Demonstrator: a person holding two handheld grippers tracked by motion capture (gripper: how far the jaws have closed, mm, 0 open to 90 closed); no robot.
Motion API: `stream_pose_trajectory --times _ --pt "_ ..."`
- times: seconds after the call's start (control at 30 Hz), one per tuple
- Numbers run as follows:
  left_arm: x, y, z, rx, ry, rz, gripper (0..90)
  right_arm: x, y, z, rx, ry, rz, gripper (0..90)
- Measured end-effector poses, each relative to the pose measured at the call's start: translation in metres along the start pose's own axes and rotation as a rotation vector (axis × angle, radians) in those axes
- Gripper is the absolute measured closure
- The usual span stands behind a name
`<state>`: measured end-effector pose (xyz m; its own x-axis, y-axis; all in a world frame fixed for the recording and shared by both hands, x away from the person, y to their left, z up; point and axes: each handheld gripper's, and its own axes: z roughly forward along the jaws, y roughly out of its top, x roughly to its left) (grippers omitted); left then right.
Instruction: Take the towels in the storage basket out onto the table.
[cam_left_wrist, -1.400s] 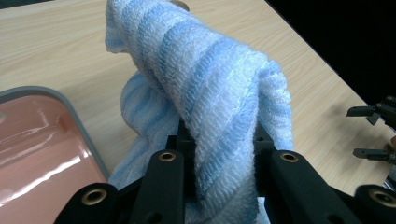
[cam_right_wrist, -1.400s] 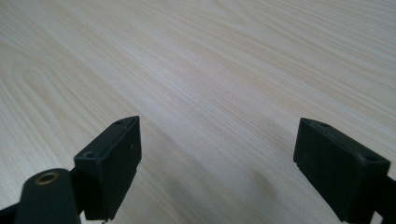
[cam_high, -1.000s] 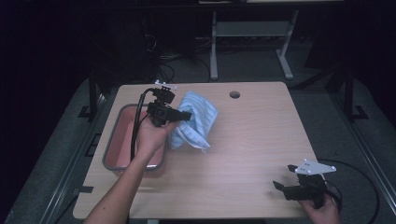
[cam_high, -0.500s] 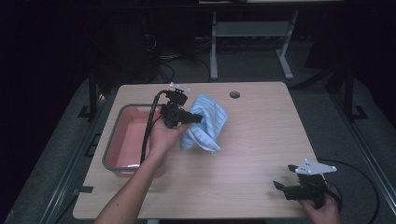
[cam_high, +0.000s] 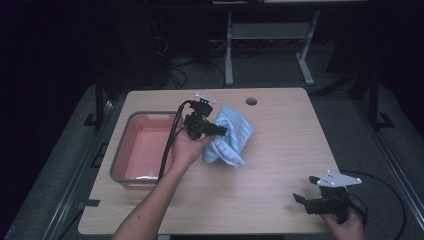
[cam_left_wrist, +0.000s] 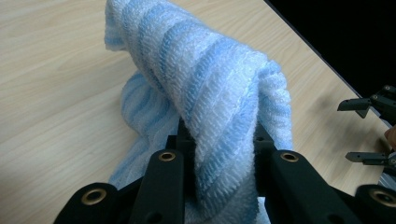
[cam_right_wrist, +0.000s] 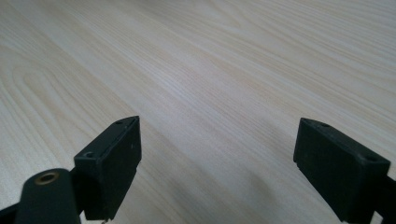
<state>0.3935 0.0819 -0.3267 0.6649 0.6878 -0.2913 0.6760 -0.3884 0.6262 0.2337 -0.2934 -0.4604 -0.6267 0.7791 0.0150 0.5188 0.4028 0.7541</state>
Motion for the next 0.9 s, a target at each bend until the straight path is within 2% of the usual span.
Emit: stream_pose_trajectory --times 0.6,0.7,0.9 --pt "-0.013 -0.005 0.042 0.052 -0.027 0.019 72.8 0.000 0.000 -0.001 -0.005 0.001 -0.001 14.5" --pt "-0.016 -0.007 0.050 0.050 -0.032 0.003 72.7 0.000 0.001 -0.001 -0.004 0.000 -0.002 14.5" --pt "-0.015 -0.013 0.063 0.067 -0.035 -0.004 72.7 0.001 0.001 -0.001 -0.004 0.000 -0.002 14.5"
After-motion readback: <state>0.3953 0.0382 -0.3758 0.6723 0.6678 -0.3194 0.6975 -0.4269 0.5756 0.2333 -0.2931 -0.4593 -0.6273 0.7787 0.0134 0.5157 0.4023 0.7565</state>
